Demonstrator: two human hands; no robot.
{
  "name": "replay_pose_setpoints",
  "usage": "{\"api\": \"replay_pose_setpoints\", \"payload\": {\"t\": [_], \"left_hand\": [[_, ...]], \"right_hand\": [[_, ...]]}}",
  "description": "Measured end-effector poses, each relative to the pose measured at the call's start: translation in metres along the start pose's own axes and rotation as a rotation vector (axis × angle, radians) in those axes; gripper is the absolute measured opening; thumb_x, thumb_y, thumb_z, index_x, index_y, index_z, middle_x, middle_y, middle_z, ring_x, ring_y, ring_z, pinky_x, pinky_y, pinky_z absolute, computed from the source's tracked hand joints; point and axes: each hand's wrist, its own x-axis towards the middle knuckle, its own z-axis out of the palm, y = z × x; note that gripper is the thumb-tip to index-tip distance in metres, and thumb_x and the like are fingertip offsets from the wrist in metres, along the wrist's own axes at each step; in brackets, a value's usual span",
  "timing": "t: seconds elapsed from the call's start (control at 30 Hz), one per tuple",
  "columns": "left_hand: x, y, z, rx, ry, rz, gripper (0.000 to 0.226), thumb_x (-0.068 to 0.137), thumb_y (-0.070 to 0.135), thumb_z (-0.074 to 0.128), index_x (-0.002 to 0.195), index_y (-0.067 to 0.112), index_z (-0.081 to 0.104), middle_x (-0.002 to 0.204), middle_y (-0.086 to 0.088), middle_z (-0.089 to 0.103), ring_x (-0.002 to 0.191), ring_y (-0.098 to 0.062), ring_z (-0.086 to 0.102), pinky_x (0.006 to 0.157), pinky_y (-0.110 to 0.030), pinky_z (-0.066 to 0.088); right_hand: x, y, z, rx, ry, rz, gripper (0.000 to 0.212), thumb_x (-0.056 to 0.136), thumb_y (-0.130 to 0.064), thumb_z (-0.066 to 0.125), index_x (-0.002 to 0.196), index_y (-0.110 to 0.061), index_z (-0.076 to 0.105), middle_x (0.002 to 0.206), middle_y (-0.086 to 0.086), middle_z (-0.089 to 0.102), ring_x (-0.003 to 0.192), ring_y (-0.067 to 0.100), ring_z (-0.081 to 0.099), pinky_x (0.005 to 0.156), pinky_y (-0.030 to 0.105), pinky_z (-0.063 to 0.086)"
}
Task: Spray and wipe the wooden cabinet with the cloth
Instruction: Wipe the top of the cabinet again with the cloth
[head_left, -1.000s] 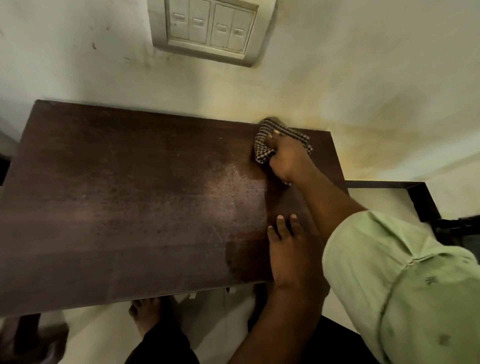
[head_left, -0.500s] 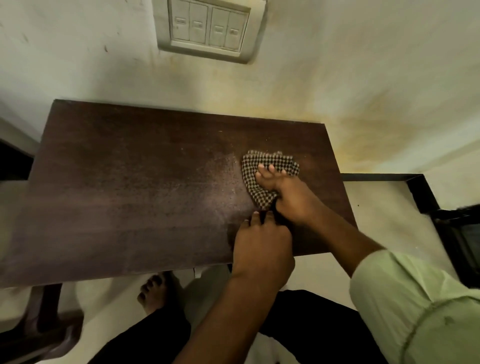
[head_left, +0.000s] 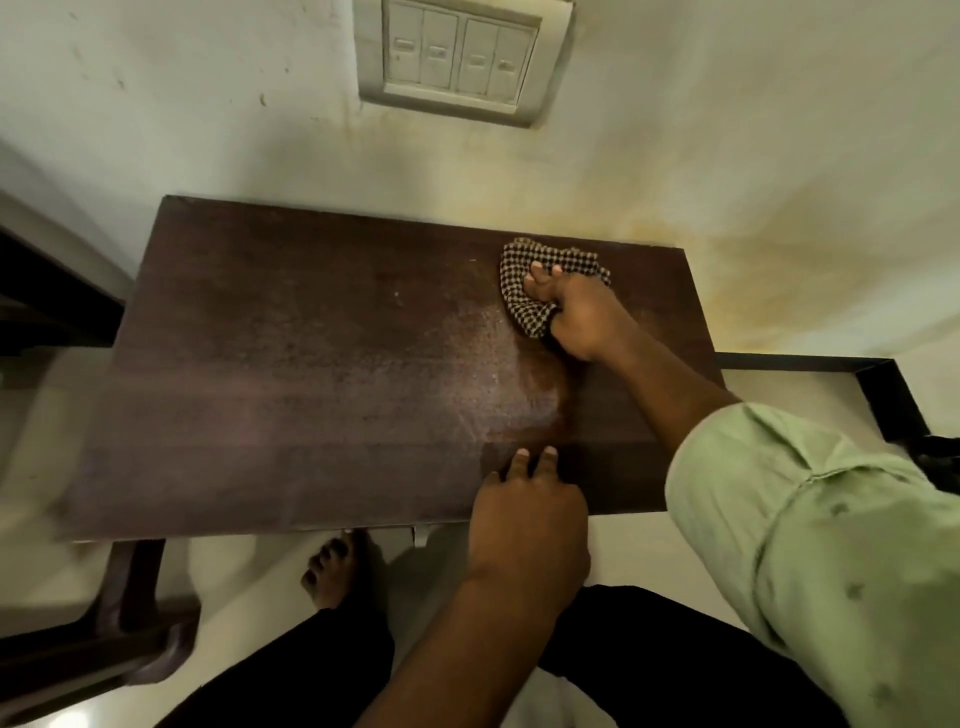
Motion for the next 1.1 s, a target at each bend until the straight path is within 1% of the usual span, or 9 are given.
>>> {"api": "replay_pose_setpoints", "payload": {"t": [0.17, 0.27, 0.33, 0.47, 0.53, 0.73, 0.9, 1.03, 1.1], "left_hand": [[-0.014, -0.008, -0.002, 0.0, 0.012, 0.017, 0.049, 0.097, 0.027, 0.039, 0.143, 0.01, 0.039, 0.16, -0.006, 0.012, 0.147, -0.027, 0.011, 0.111, -0.045, 0.028], [-0.021, -0.01, -0.003, -0.001, 0.012, -0.005, 0.045, 0.096, 0.028, 0.04, 0.135, 0.008, 0.048, 0.153, -0.01, 0.03, 0.145, -0.028, 0.018, 0.106, -0.044, 0.035], [-0.025, -0.008, -0.002, 0.011, 0.019, -0.008, 0.039, 0.096, 0.029, 0.042, 0.126, 0.008, 0.055, 0.142, -0.01, 0.042, 0.141, -0.029, 0.025, 0.1, -0.043, 0.039], [-0.031, -0.004, 0.002, 0.052, 0.013, 0.022, 0.042, 0.096, 0.027, 0.042, 0.133, 0.009, 0.051, 0.153, -0.012, 0.031, 0.143, -0.032, 0.022, 0.103, -0.045, 0.036], [-0.035, -0.004, 0.001, 0.063, 0.015, 0.016, 0.044, 0.096, 0.025, 0.041, 0.136, 0.009, 0.048, 0.157, -0.012, 0.023, 0.144, -0.032, 0.021, 0.105, -0.045, 0.035], [-0.048, -0.024, -0.008, 0.065, 0.063, -0.067, 0.042, 0.096, 0.02, 0.04, 0.136, 0.007, 0.045, 0.155, -0.014, 0.026, 0.14, -0.032, 0.03, 0.102, -0.045, 0.039], [-0.07, -0.056, -0.015, 0.031, 0.052, -0.238, 0.047, 0.097, 0.018, 0.04, 0.141, 0.004, 0.037, 0.154, -0.014, 0.027, 0.14, -0.028, 0.03, 0.108, -0.041, 0.035], [-0.078, -0.056, -0.024, 0.012, 0.063, -0.271, 0.042, 0.096, 0.021, 0.043, 0.134, 0.003, 0.043, 0.139, -0.014, 0.043, 0.127, -0.03, 0.045, 0.099, -0.04, 0.041], [-0.082, -0.053, -0.025, 0.008, 0.067, -0.277, 0.041, 0.095, 0.024, 0.047, 0.131, 0.004, 0.046, 0.135, -0.013, 0.047, 0.124, -0.03, 0.047, 0.096, -0.041, 0.043]], "right_hand": [[-0.062, -0.006, 0.017, -0.028, -0.025, -0.09, 0.08, 0.078, 0.014, 0.046, 0.149, -0.016, 0.026, 0.159, -0.002, 0.01, 0.148, 0.016, 0.006, 0.118, 0.029, 0.001], [-0.127, -0.008, 0.036, -0.022, -0.114, -0.159, 0.082, 0.078, 0.013, 0.047, 0.149, -0.017, 0.018, 0.153, -0.01, -0.002, 0.146, 0.011, -0.002, 0.118, 0.026, -0.006], [-0.15, -0.008, 0.044, -0.008, -0.132, -0.143, 0.081, 0.08, 0.012, 0.048, 0.149, -0.018, 0.018, 0.153, -0.011, 0.0, 0.148, 0.013, -0.002, 0.118, 0.024, -0.009], [-0.133, -0.013, 0.032, -0.05, -0.196, -0.095, 0.075, 0.083, 0.01, 0.047, 0.15, -0.015, 0.022, 0.159, -0.002, 0.004, 0.147, 0.012, 0.001, 0.116, 0.022, -0.005], [-0.113, -0.018, 0.026, -0.024, -0.129, -0.07, 0.075, 0.081, 0.012, 0.046, 0.148, -0.017, 0.028, 0.159, -0.001, 0.011, 0.147, 0.014, 0.005, 0.117, 0.024, 0.0], [-0.04, -0.035, 0.014, -0.035, -0.04, 0.041, 0.072, 0.084, 0.008, 0.042, 0.15, -0.019, 0.027, 0.16, 0.0, 0.01, 0.147, 0.021, 0.011, 0.119, 0.031, 0.011], [-0.115, -0.051, 0.043, -0.021, -0.044, -0.054, 0.081, 0.078, 0.01, 0.044, 0.151, -0.014, 0.02, 0.161, 0.002, 0.006, 0.148, 0.022, 0.004, 0.118, 0.032, 0.001], [-0.18, -0.059, 0.069, 0.0, -0.149, -0.154, 0.079, 0.072, -0.01, 0.034, 0.15, -0.011, 0.021, 0.159, 0.005, 0.007, 0.145, 0.019, -0.004, 0.116, 0.026, -0.01], [-0.184, -0.056, 0.065, -0.034, -0.191, -0.158, 0.078, 0.073, -0.008, 0.037, 0.15, -0.012, 0.023, 0.159, 0.006, 0.009, 0.147, 0.02, 0.0, 0.117, 0.026, -0.006]]}}
